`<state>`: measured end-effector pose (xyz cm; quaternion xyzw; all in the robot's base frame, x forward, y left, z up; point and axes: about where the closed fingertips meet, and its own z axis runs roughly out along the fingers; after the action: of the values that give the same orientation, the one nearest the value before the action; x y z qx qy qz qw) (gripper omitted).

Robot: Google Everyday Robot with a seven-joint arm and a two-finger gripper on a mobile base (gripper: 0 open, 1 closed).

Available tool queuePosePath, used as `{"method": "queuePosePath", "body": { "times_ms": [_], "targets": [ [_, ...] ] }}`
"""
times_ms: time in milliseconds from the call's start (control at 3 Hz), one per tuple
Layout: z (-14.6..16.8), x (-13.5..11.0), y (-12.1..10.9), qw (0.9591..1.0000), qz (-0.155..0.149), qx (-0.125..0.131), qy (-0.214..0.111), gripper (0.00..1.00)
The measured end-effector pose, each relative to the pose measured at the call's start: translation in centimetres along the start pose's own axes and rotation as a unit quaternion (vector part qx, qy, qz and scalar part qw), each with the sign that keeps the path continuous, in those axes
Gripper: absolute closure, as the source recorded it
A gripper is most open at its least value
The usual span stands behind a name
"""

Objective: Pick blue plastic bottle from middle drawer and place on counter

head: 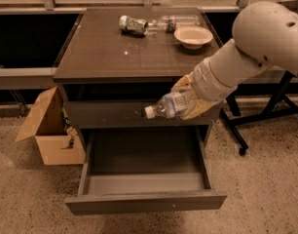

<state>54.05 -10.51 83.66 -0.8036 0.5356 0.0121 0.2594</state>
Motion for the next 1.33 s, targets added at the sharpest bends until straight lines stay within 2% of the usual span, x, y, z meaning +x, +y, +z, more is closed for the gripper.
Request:
{"method": "queuePosePath", "body": {
  "times_ms": [333, 667, 1000, 1333],
  "targets": [
    [-1.5, -0.9, -4.4, 0.9988, -0.042, 0.024, -0.01, 1.0],
    [-2.3, -1.3, -8.5, 0.9962, -0.068, 0.05, -0.022, 1.0],
    [-2.8, -1.5, -13.2, 0.9913, -0.083, 0.091, -0.046, 1.0],
    [-2.8, -1.5, -13.2, 0.9913, -0.083, 0.092, -0.046, 1.0]
  ]
}}
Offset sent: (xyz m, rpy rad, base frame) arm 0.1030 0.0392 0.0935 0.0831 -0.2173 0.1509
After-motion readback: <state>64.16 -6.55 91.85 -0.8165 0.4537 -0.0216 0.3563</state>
